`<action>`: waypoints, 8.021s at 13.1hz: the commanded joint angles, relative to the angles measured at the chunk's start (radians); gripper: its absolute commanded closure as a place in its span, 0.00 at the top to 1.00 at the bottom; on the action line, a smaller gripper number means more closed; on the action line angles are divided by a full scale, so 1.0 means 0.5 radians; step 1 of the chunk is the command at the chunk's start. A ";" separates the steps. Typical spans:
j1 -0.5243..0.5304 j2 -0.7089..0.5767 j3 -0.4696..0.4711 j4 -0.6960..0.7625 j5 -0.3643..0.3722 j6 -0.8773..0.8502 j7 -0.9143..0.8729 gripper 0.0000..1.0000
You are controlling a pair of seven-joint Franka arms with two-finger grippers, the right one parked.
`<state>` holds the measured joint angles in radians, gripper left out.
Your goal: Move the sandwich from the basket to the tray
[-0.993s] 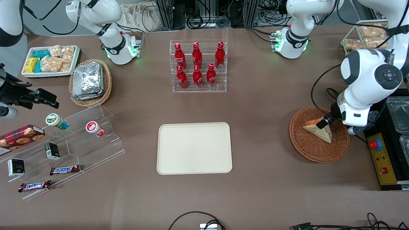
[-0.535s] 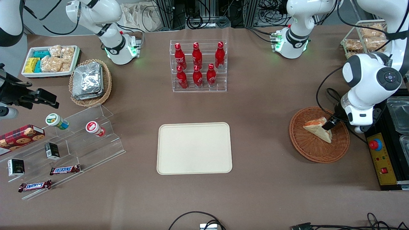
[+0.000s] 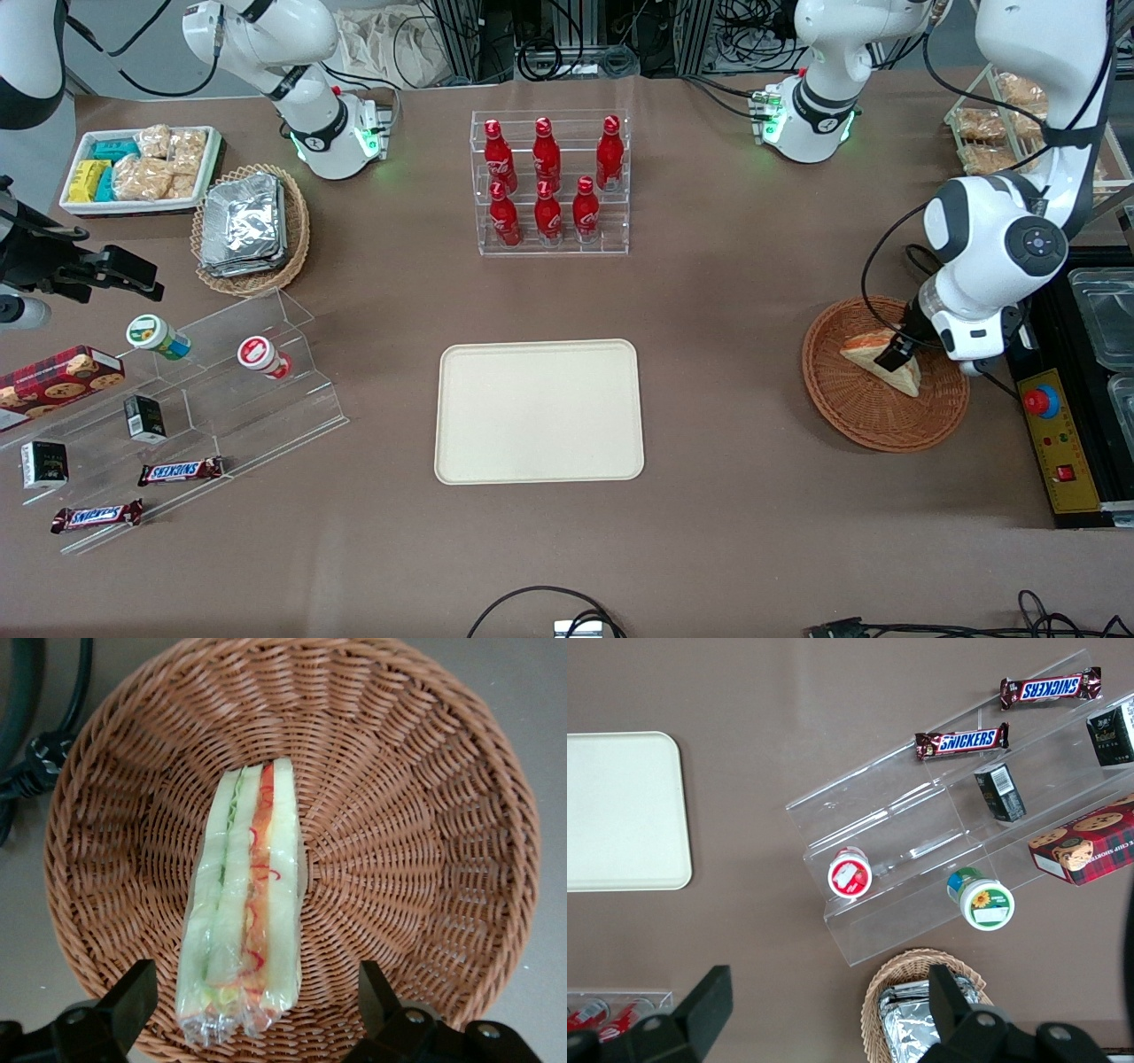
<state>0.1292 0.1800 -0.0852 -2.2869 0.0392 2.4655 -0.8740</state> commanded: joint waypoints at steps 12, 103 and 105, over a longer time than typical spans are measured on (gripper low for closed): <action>0.012 0.109 -0.004 -0.043 0.069 0.171 -0.050 0.61; -0.388 0.417 -0.505 1.908 0.551 -1.519 0.226 1.00; -0.302 0.346 -0.505 1.859 0.477 -1.516 0.300 1.00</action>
<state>-0.0541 0.4195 -0.3321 -1.2838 0.3147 1.7072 -0.7573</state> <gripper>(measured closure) 0.000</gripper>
